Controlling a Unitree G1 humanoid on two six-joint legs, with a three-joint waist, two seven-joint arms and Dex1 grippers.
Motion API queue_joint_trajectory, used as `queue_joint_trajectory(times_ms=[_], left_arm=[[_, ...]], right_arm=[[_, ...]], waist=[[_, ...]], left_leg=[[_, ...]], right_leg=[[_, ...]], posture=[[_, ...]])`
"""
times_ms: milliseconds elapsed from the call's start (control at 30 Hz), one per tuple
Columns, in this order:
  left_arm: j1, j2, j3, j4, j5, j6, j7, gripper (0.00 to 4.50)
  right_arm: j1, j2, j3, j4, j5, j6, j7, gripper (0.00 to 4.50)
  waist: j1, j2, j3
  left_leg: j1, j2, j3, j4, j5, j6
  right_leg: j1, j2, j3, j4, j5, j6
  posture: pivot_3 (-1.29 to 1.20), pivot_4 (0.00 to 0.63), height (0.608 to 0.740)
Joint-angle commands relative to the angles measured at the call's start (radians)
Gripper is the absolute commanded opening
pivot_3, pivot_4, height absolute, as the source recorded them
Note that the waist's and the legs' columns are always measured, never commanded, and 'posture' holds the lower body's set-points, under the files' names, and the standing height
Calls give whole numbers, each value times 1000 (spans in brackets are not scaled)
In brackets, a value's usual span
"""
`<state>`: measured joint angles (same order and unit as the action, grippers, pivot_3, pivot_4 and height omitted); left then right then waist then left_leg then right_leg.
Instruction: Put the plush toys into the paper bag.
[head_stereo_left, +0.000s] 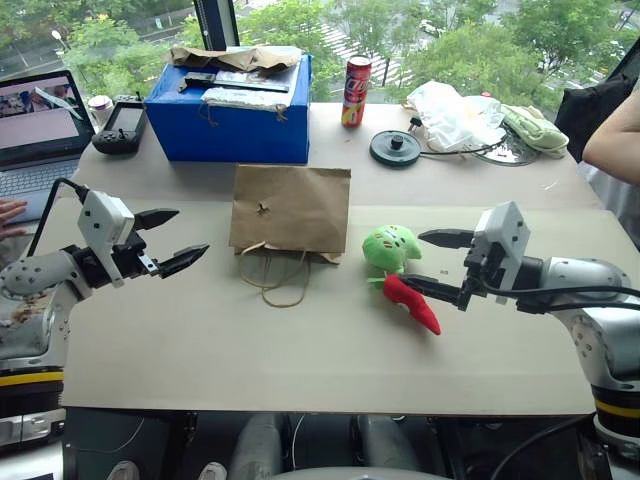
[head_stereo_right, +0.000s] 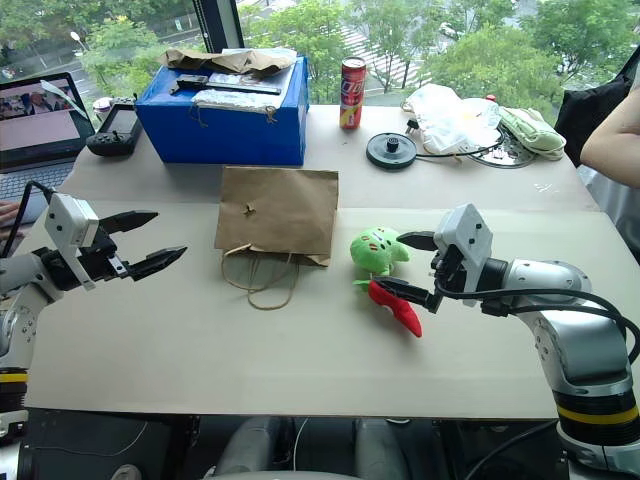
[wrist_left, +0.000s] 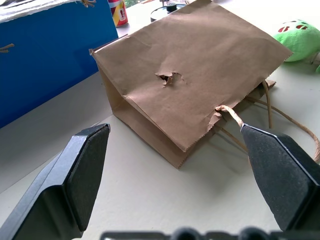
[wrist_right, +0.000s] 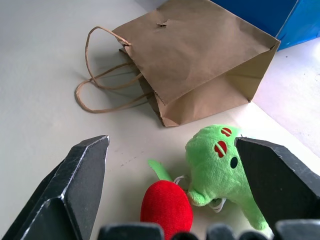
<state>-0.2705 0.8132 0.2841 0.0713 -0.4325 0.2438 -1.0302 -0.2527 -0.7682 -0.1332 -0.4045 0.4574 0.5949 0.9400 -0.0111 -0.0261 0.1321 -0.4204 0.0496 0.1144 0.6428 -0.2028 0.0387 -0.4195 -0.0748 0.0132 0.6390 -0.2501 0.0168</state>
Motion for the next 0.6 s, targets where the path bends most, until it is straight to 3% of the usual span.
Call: queue_joint_trajectory(times_ms=[33,233,367,600], left_arm=[[-43,28,-11,29,22,-38,-22,4500],[-218,29,-177,339,248,-384,-76,4500],[-406,-30,-329,596,461,-760,-2,4500],[-519,-156,-424,791,529,-1018,17,4500]], right_arm=[[-10,5,-12,-27,29,-25,-1,4465],[-17,18,12,-46,27,-10,-18,4465],[-11,25,20,-64,23,-3,-38,4465],[21,32,6,-106,29,18,-88,4465]], waist=[[0,0,0],[11,0,0],[21,0,0],[24,0,0]], left_leg=[[0,0,0,0,0,0],[0,-2,1,1,0,0],[-1,-2,1,1,0,1],[-4,-2,5,2,-2,3]], right_leg=[[0,0,0,0,0,0],[0,1,0,0,0,0],[0,1,-1,-1,0,0],[0,0,-2,-5,0,0]], posture=[[0,150,739],[0,150,739],[0,150,739],[0,150,739]])
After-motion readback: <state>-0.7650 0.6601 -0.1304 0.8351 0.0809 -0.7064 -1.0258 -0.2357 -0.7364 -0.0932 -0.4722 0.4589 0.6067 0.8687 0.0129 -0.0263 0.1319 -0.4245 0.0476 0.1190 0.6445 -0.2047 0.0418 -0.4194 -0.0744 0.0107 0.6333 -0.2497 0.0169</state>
